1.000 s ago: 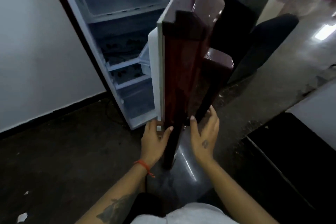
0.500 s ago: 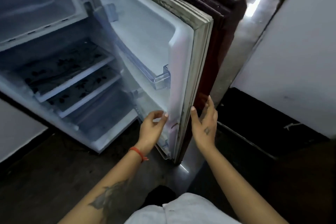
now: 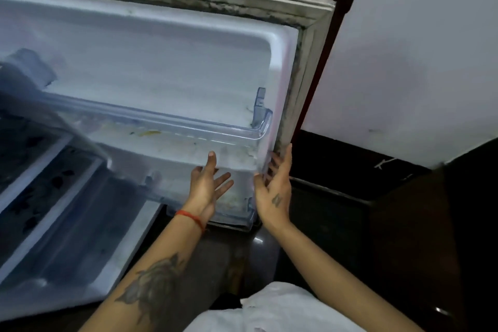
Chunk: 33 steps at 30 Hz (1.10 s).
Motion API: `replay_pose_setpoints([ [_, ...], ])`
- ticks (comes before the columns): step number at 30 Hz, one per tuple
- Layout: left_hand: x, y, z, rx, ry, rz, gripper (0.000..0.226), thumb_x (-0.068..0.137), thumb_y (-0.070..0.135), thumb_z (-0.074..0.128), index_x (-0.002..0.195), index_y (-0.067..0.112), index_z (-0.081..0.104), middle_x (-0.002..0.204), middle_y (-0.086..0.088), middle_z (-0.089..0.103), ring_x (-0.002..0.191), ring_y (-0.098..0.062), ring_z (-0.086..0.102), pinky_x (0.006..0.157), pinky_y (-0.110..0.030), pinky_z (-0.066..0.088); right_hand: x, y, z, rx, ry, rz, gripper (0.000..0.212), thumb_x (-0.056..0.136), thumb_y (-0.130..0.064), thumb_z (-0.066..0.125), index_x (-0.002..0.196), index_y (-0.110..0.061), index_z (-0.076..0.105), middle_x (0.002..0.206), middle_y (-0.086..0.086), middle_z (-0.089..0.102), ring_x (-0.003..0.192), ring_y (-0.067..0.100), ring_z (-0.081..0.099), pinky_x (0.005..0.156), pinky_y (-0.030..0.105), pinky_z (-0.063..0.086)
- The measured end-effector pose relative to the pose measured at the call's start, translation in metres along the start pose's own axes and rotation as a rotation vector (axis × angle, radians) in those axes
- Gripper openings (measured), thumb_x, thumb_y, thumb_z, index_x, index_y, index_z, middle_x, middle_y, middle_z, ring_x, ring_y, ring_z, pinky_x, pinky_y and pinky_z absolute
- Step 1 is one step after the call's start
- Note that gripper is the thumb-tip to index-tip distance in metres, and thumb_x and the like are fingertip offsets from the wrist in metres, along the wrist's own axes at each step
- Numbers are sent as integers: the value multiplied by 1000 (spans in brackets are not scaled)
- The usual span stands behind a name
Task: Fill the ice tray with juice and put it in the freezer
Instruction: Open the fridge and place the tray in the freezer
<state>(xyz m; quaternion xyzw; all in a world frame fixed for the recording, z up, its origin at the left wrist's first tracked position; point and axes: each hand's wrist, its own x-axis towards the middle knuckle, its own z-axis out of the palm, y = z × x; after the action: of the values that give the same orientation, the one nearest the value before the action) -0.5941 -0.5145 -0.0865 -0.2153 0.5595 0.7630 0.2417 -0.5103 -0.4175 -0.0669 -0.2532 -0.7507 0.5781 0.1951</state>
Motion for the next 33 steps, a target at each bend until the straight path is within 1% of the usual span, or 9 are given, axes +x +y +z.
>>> replay_pose_setpoints([
  [5, 43, 17, 29, -6, -38, -83, 43, 92, 41, 52, 117, 6, 50, 121, -13, 53, 102, -29, 63, 75, -34, 55, 59, 2, 17, -83, -14, 3, 78, 88, 0, 56, 150, -15, 11, 152, 8, 31, 140, 21, 31, 114, 44, 31],
  [8, 66, 28, 47, 18, -43, -109, 36, 93, 37, 51, 113, 7, 50, 120, -13, 55, 103, -29, 62, 78, -34, 53, 102, 4, 18, -127, -34, 27, 74, 85, 1, 55, 148, -17, 20, 145, 8, 41, 132, 20, 42, 110, 40, 38],
  [11, 87, 38, 62, 6, -54, -169, 44, 94, 37, 50, 121, 2, 50, 123, -11, 55, 106, -27, 60, 83, -35, 51, 140, 5, 17, -172, -36, 35, 74, 84, 1, 54, 148, -20, 22, 140, 6, 48, 123, 20, 50, 103, 30, 42],
  [14, 105, 52, 74, -75, -72, -249, 48, 94, 36, 49, 129, 3, 48, 122, -9, 56, 106, -25, 58, 86, -35, 49, 170, 3, 22, -193, -73, 53, 76, 82, 0, 54, 148, -21, 21, 138, 8, 49, 122, 22, 50, 102, 32, 43],
  [17, 120, 66, 86, -157, -76, -289, 38, 94, 34, 51, 121, 6, 50, 123, -8, 56, 109, -24, 56, 88, -35, 48, 200, -3, 25, -213, -119, 59, 75, 82, -3, 55, 148, -19, 21, 136, 10, 50, 122, 25, 50, 101, 32, 42],
  [25, 132, 68, 111, -21, -70, -286, 47, 94, 35, 51, 132, 8, 49, 132, -6, 53, 120, -23, 53, 93, -31, 46, 236, -9, 10, -377, -315, 92, 81, 84, -14, 57, 150, -25, 11, 138, 14, 48, 120, 32, 51, 97, 34, 43],
  [28, 131, 64, 120, 101, -83, -206, 38, 96, 29, 48, 128, 10, 51, 123, -5, 55, 112, -24, 56, 89, -32, 48, 228, -5, -3, -382, -348, 133, 68, 89, -21, 55, 147, -22, 21, 134, 18, 52, 119, 34, 53, 97, 34, 45],
  [31, 119, 41, 128, 307, -125, -113, 15, 95, 20, 48, 104, 12, 57, 100, -6, 59, 85, -20, 60, 73, -31, 51, 199, 12, -23, -423, -392, 198, 66, 92, -23, 55, 148, -17, 22, 139, 19, 48, 125, 32, 48, 102, 36, 42],
  [33, 110, 22, 135, 455, -198, -63, 11, 94, 18, 51, 101, 11, 56, 91, -5, 61, 74, -16, 58, 63, -28, 49, 178, 23, -42, -439, -367, 236, 64, 92, -23, 56, 147, -18, 24, 140, 17, 47, 128, 30, 45, 105, 37, 40],
])
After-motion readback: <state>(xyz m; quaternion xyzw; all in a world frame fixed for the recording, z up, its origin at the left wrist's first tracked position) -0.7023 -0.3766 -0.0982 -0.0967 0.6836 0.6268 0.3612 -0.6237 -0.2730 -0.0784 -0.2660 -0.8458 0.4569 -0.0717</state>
